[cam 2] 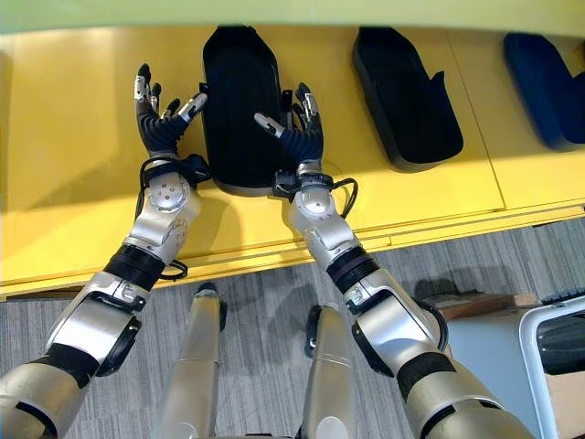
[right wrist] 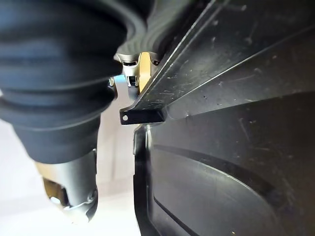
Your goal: Move parts from the plastic box to the shelf.
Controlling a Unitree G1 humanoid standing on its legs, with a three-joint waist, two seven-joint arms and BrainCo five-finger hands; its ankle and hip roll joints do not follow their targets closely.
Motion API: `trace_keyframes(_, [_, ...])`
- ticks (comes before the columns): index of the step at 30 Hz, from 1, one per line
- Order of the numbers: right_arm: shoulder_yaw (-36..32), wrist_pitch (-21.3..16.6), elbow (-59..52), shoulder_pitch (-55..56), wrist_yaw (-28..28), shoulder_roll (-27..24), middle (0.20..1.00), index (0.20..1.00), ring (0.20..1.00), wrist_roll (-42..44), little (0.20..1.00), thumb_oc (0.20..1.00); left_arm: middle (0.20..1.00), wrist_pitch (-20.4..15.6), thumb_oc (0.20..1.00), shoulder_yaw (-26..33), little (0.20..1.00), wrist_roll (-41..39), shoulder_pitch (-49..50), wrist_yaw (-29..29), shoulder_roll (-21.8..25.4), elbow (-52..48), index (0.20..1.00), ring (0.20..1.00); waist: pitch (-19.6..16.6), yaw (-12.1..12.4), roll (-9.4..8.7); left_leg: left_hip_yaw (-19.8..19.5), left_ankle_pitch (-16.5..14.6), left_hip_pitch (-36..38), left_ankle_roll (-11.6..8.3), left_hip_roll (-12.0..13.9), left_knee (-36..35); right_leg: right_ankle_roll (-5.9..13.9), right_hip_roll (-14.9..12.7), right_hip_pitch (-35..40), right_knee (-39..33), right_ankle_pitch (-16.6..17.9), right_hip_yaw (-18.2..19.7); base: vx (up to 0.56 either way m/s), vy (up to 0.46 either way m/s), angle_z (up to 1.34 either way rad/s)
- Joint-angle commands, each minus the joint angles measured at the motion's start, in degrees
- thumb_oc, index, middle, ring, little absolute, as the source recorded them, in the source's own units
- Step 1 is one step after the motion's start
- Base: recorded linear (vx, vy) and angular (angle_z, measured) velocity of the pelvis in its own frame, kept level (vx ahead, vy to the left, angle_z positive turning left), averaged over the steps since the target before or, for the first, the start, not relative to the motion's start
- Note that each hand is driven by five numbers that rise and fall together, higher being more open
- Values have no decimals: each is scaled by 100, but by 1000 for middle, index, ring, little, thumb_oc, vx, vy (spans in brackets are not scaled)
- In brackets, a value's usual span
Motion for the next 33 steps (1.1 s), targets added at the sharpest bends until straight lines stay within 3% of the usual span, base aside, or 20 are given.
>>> trace_keyframes(1, [112, -195, 231, -813, 63, 540, 1000, 1000, 1000, 18, 1000, 1000, 1000, -46, 1000, -165, 1000, -32, -72, 51, -269, 119, 1000, 1000, 264, 183, 137, 5, -302, -118, 399, -67, 233, -387, -36, 176, -122, -162, -197, 9, 13, 4])
trace_keyframes(33, [77, -77, 94, -958, -41, 595, 1000, 1000, 1000, -86, 1000, 1000, 1000, -294, 1000, -158, 1000, -444, 1103, -277, -549, -881, 1000, 1000, 310, 436, 123, -10, -326, -123, 438, -126, 250, -417, -44, 208, -125, -153, -194, 0, 1, 0])
